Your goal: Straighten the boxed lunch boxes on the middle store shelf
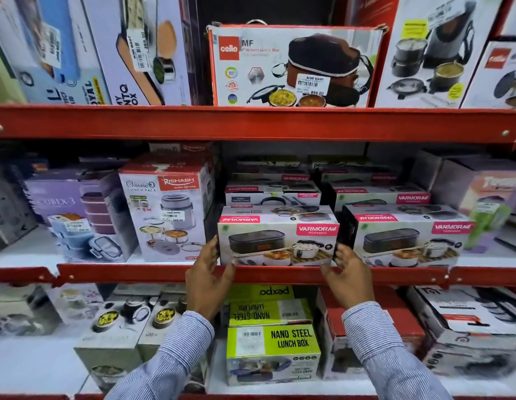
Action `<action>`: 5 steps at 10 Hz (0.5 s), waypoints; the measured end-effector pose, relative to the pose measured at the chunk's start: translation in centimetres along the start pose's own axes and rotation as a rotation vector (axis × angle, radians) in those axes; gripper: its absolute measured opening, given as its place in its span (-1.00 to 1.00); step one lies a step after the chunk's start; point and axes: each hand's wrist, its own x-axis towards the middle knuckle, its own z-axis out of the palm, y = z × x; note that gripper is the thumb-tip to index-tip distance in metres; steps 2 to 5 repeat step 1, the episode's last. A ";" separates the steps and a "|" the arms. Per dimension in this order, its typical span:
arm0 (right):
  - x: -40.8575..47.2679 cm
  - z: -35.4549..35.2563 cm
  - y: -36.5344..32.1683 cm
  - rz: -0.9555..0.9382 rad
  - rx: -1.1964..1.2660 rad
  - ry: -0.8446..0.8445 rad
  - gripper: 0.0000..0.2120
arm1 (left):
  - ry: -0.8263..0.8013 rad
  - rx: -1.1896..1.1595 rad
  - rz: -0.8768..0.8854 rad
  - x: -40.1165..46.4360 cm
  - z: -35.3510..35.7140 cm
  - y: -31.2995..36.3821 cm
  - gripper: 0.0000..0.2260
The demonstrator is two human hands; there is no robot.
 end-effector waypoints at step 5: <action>-0.7 -1.0 -0.1 0.005 0.098 -0.006 -0.42 | 0.018 0.007 -0.016 -0.4 -0.3 0.6 -0.36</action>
